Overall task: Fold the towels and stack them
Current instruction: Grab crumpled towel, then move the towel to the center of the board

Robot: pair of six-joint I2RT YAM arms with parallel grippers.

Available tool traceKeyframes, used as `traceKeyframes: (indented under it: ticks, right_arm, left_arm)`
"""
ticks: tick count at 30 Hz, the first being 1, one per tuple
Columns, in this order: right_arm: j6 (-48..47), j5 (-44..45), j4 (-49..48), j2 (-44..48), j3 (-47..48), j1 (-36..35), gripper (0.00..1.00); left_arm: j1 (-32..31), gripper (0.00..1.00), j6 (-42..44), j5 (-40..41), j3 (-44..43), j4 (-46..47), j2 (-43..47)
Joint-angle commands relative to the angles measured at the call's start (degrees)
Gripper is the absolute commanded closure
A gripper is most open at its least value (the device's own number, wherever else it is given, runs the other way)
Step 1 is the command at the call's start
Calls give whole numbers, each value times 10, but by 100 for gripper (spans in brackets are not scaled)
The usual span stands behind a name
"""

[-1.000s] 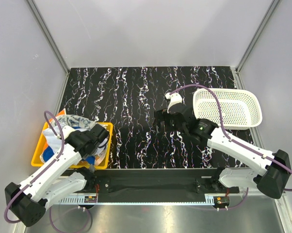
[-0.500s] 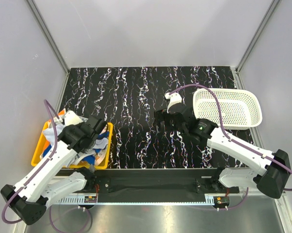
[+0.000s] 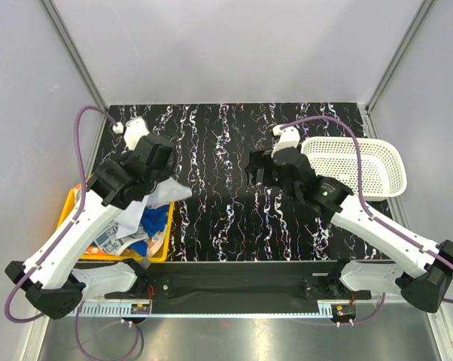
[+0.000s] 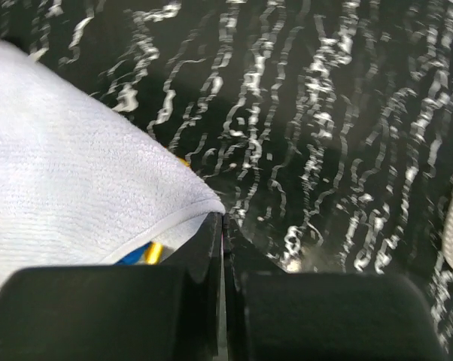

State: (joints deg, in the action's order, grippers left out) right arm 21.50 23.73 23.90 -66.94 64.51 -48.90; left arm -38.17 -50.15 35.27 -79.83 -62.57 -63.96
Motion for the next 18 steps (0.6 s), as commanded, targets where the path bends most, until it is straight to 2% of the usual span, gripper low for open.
traceKeyframes:
  ticks: [1,11,18]
  right_arm:
    - [11,59,-5,17,40,14,0]
    - [23,149,15,55,72,27,0]
    - [25,202,40,95,75,29,0]
  left_arm:
    - [-9,100,80,-51,-65,63,-26]
    - [-65,100,131,-171,-170,151,-134]
    - [-136,100,131,-222,-154,216,-178]
